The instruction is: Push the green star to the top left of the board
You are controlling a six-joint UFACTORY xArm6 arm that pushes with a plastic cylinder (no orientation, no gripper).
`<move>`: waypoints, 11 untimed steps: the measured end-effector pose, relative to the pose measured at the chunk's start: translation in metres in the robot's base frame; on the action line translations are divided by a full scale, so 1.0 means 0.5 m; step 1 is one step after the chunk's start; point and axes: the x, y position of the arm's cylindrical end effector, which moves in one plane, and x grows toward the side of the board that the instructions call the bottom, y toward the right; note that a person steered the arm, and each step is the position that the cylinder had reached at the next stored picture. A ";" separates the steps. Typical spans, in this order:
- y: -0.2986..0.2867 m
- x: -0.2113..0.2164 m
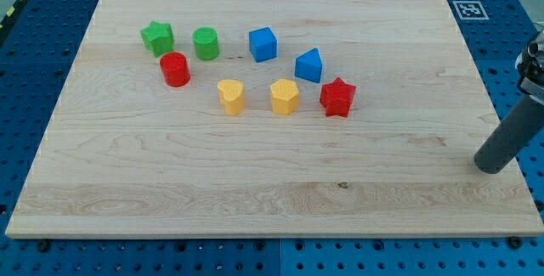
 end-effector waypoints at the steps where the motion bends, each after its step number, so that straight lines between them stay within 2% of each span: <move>1: 0.000 0.000; 3: -0.028 0.003; 4: -0.138 0.003; 6: -0.433 0.003; 7: -0.572 -0.037; 8: -0.662 -0.125; 10: -0.729 -0.167; 11: -0.775 -0.246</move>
